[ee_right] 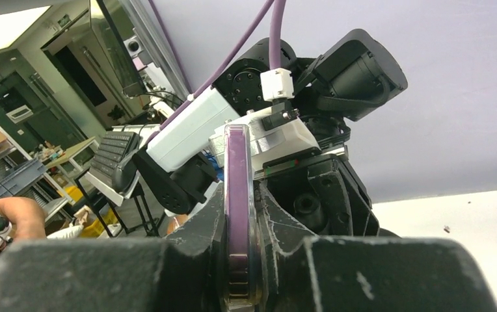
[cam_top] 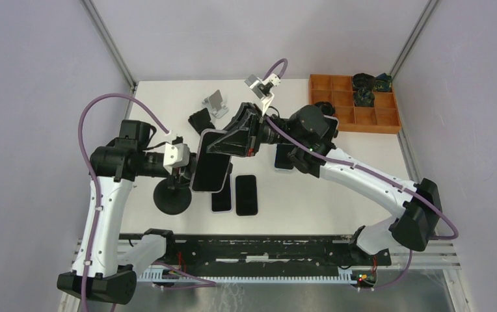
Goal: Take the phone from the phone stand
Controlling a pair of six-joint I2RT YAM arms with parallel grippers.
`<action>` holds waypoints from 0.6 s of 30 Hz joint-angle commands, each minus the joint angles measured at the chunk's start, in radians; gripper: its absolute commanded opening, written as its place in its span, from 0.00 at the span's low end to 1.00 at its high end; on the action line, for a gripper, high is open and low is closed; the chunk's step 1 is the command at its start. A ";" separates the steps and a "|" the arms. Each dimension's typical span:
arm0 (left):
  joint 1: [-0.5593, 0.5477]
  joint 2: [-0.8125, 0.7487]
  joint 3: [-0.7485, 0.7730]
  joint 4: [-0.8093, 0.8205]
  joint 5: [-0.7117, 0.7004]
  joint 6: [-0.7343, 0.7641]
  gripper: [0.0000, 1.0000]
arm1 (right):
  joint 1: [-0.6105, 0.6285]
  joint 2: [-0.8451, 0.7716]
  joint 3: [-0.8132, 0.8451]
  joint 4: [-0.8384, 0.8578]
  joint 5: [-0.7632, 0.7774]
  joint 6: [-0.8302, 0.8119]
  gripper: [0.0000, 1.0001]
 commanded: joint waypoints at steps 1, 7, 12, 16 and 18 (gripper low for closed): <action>0.001 -0.054 -0.003 -0.030 -0.039 0.102 0.02 | -0.159 -0.066 0.120 0.166 0.153 -0.005 0.00; 0.001 -0.074 -0.046 -0.030 -0.076 0.143 0.02 | -0.263 -0.096 0.140 0.277 0.193 0.085 0.00; 0.001 -0.077 -0.063 -0.030 -0.098 0.163 0.02 | -0.298 -0.136 0.132 0.294 0.210 0.096 0.00; 0.001 -0.078 -0.055 -0.030 -0.100 0.170 0.02 | -0.333 -0.171 0.091 0.274 0.206 0.117 0.00; 0.001 -0.078 -0.047 -0.030 -0.105 0.169 0.02 | -0.369 -0.208 0.052 0.226 0.177 0.119 0.00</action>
